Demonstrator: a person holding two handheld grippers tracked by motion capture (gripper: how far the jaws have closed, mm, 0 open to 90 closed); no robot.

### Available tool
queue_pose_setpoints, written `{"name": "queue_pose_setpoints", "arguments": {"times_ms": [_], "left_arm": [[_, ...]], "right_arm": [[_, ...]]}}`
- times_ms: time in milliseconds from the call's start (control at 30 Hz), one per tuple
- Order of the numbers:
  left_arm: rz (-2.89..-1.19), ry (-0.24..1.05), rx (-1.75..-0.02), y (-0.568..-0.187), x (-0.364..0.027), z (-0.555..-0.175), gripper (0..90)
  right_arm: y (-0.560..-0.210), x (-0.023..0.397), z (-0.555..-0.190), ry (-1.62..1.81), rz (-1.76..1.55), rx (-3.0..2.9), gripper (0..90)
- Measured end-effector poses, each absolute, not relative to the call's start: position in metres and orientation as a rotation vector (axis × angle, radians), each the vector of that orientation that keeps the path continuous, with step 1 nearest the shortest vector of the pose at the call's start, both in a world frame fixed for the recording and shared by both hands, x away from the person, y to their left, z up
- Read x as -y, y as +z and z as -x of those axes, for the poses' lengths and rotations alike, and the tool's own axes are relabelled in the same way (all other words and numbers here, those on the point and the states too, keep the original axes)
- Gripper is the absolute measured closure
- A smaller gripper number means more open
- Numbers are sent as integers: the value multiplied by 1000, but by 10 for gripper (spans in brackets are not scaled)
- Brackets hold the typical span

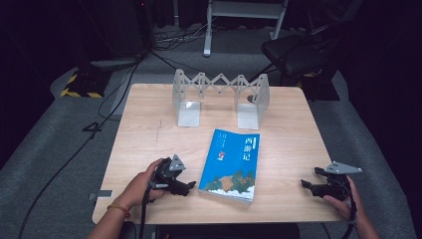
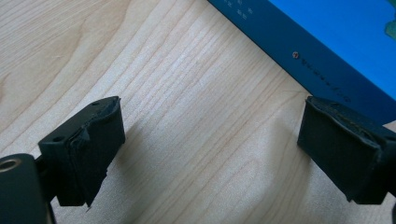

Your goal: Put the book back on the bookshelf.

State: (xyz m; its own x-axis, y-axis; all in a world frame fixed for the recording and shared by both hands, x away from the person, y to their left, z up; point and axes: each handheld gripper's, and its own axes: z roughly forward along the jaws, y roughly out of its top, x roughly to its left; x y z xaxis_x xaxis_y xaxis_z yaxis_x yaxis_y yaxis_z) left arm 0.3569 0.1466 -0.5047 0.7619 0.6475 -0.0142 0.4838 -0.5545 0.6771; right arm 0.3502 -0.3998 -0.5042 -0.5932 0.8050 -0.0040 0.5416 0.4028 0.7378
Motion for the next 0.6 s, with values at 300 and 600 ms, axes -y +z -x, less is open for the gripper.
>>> {"name": "queue_pose_setpoints", "arguments": {"times_ms": [300,600], "left_arm": [[-2276,310,-881,-505,-147,-364,8],[-2292,291,-840,-505,-144,-347,4]], "right_arm": [[-497,392,-351,929,-1083,-2359,174],[-457,326,-380,1024,-795,-2433,246]]}}
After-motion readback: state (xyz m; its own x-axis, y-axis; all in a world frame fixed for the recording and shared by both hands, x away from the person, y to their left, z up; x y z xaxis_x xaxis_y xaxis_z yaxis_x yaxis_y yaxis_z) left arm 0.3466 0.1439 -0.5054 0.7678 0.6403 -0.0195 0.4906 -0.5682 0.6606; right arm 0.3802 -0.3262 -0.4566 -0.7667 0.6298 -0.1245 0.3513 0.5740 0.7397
